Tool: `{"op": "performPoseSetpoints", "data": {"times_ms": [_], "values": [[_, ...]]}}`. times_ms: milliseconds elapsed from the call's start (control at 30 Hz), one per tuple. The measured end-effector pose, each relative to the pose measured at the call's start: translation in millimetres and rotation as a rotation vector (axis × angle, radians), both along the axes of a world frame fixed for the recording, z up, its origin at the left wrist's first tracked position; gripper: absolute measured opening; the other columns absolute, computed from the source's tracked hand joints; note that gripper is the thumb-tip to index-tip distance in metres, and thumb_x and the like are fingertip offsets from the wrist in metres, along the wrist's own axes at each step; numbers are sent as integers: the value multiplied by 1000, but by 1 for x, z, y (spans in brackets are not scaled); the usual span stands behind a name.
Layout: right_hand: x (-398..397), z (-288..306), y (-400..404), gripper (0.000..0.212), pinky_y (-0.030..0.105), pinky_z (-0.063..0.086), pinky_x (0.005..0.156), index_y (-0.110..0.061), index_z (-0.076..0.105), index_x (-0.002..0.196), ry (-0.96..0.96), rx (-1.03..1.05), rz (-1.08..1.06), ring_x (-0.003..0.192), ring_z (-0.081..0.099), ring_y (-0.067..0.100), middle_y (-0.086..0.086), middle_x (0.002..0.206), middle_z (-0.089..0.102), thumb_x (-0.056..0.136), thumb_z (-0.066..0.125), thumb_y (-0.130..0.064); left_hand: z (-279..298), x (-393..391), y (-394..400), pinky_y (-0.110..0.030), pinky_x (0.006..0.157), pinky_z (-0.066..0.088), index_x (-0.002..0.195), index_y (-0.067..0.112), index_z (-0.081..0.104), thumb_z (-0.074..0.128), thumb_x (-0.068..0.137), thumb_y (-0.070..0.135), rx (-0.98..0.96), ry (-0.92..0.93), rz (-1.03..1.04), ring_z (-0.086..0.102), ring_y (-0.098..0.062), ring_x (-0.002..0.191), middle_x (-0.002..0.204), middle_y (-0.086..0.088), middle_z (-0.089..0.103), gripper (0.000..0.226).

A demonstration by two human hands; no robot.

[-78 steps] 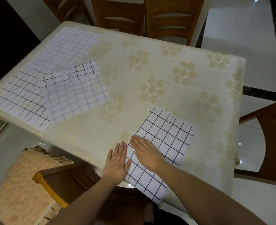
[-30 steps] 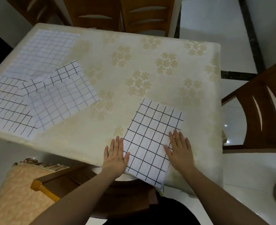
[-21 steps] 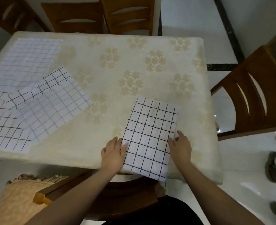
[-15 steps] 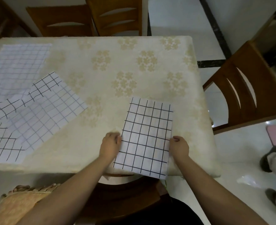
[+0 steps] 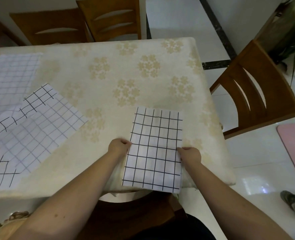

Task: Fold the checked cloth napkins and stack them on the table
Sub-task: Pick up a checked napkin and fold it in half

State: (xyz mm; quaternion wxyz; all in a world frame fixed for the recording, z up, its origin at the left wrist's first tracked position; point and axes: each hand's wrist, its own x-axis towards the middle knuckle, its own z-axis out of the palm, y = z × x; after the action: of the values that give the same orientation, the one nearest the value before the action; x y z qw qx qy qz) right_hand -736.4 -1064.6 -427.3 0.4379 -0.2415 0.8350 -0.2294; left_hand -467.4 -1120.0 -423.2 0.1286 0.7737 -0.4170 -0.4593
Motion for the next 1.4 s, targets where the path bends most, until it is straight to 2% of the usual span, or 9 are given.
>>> {"op": "performPoseSetpoints", "data": {"times_ms": [67,267,467,667,833,967,1100,1233,1400], "values": [[0,0,0,28,32,52,85,-11,71,106,-8,-17,-23,96,66,26,7,101,71,87,70,-30,3,4,2,-24,60,42,74,21,67,66,89,16,-17,-5,-6,55,-15,62,68,3,63,16],[1,8,3,25,33,51,79,-9,69,102,-68,-141,-48,92,65,25,4,96,69,86,72,-28,12,9,5,-14,43,39,86,13,65,60,93,7,-61,172,43,49,-13,54,68,-1,58,10],[-1,11,4,35,47,56,87,-22,59,112,-188,-184,-92,93,67,26,6,101,68,81,75,-29,19,9,12,-25,59,47,112,25,59,53,91,8,-121,285,60,54,-16,63,78,1,64,28],[-6,34,5,35,22,40,51,-24,61,120,-329,-309,-27,61,53,9,7,99,66,87,71,-18,32,22,15,-21,63,45,118,24,62,56,92,2,-211,416,43,49,-12,65,65,13,56,35],[-7,52,0,38,23,36,47,-29,61,122,-397,-393,-22,58,51,5,0,93,66,88,72,-17,49,33,15,-23,71,48,127,26,57,66,89,3,-252,471,53,57,-9,76,95,1,65,45],[-8,66,-4,24,25,40,52,-27,69,113,-340,-458,46,64,51,9,3,98,65,90,69,-19,61,39,14,-19,81,46,121,29,62,73,86,10,-316,486,50,61,-7,82,84,7,67,42],[-12,81,-12,15,26,46,58,-29,73,103,-137,-503,250,65,49,12,-4,96,69,89,71,-26,81,46,8,-12,79,41,106,32,69,74,84,9,-434,344,-65,57,3,71,74,10,63,32],[-11,95,-27,15,19,43,58,-30,73,101,106,-519,492,53,43,5,-16,91,68,87,71,-35,103,57,1,-2,66,38,101,27,73,75,85,18,-546,-13,-252,58,12,71,84,7,69,19],[2,105,-44,12,10,35,62,-26,74,100,279,-602,650,63,48,-3,-9,100,64,90,69,-28,124,68,-8,-23,71,39,95,20,72,70,88,18,-635,-276,-372,54,-7,81,95,4,61,8]]}}
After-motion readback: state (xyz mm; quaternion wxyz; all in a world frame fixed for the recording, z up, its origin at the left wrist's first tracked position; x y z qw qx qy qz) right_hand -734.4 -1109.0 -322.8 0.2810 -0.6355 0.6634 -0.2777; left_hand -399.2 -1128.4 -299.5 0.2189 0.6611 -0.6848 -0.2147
